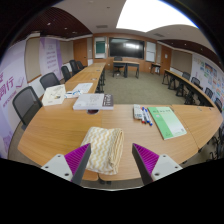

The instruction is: Fold towel

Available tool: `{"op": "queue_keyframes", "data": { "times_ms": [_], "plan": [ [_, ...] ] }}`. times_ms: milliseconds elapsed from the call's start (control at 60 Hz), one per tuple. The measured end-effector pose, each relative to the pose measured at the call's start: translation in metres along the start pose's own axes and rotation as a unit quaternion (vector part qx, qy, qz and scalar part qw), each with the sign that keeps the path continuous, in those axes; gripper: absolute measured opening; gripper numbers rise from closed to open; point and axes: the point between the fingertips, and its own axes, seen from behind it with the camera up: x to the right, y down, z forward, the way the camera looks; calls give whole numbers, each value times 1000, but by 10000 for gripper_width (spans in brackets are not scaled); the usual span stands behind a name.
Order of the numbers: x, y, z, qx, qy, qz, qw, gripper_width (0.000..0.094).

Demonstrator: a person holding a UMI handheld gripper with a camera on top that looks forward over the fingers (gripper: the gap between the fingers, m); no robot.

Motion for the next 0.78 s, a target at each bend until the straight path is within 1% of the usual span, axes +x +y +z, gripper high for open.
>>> {"op": "queue_keyframes", "data": {
  "times_ms": [150,300,467,550,783],
  "plan": [
    [-22,-5,-54,27,4,-2,1000,854],
    [-34,3,-117,55,29,-4,998,852],
    [-56,37,-177,51,29,1,998,853],
    [-58,45,-202,45,31,4,998,853],
    [-59,47,-224,56,38,3,998,851]
  ]
}}
